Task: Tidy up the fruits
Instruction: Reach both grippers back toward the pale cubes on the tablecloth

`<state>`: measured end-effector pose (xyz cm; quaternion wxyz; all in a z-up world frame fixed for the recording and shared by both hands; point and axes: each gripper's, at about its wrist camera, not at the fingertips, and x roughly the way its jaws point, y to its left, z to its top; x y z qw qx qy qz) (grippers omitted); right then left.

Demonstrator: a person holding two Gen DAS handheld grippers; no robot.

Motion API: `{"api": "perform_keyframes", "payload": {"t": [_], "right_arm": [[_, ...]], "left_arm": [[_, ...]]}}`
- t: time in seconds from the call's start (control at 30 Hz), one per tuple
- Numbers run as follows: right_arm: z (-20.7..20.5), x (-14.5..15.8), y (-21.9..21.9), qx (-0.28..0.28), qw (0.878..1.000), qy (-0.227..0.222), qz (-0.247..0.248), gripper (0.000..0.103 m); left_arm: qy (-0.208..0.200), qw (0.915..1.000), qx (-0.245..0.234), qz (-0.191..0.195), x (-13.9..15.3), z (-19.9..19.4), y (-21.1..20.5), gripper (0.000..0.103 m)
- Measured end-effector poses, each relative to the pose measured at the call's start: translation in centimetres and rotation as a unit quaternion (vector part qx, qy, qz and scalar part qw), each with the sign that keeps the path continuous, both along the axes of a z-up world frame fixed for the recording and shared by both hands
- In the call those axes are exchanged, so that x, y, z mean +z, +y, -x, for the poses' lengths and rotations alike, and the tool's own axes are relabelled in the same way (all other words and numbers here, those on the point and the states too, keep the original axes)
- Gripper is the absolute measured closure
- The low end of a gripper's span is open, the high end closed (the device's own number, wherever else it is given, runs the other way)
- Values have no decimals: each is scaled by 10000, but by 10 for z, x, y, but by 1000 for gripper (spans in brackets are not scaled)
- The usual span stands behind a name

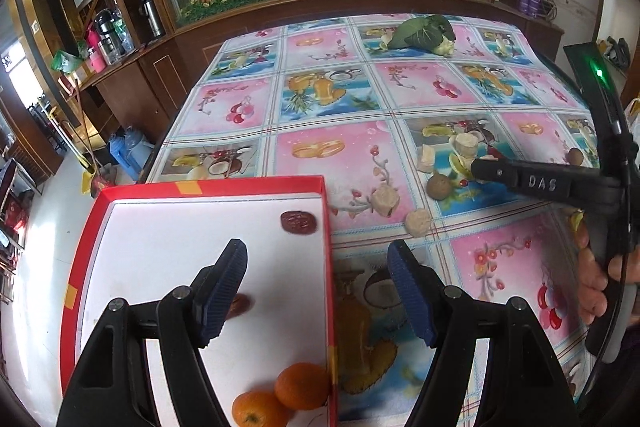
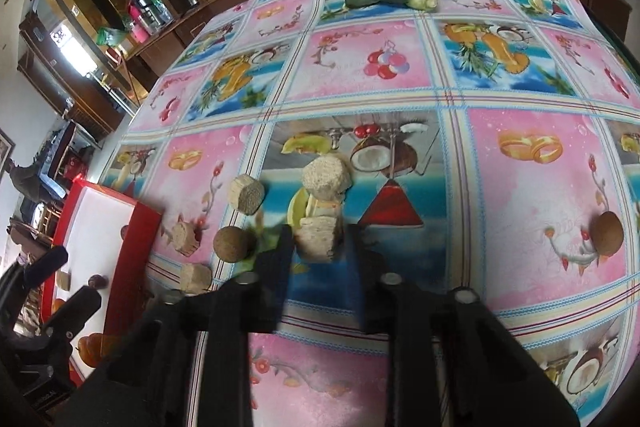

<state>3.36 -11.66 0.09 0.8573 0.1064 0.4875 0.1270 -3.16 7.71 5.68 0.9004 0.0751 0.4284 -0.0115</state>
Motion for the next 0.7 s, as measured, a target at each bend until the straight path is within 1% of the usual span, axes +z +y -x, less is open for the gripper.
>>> {"api": "perform_keyframes", "payload": {"t": [0.1, 0.13, 0.23, 0.37, 0.43, 0.53, 0.6, 0.63, 0.7], "right_arm": [[1, 5, -1, -80, 9997, -143, 169, 81], [1, 7, -4, -147, 9997, -174, 110, 81], [-1, 17, -30, -522, 9978, -238, -336, 81], [0, 27, -53, -965, 9933, -319, -558, 81], [1, 29, -58, -1064, 9918, -311, -640, 81], [1, 31, -60, -1092, 9909, -314, -720, 81], [2, 32, -59, -1078, 9908, -316, -751, 81], [2, 33, -59, -1078, 9906, -315, -781, 81], [3, 33, -59, -1051, 9908, -303, -802, 81]], "left_arm": [[14, 10000, -66, -48, 1, -12, -9, 30], [19, 9999, -94, -61, 1, -15, -12, 30], [15, 9997, -235, -61, 2, -28, -24, 30], [97, 9987, -493, -79, -2, -49, -46, 30], [157, 9979, -610, -150, -7, -60, -58, 30], [319, 9967, -732, -121, -15, -75, -69, 31], [411, 9958, -805, -130, -18, -83, -75, 37], [497, 9951, -856, -57, -21, -87, -77, 39], [663, 9939, -879, 58, -25, -96, -80, 48]]}}
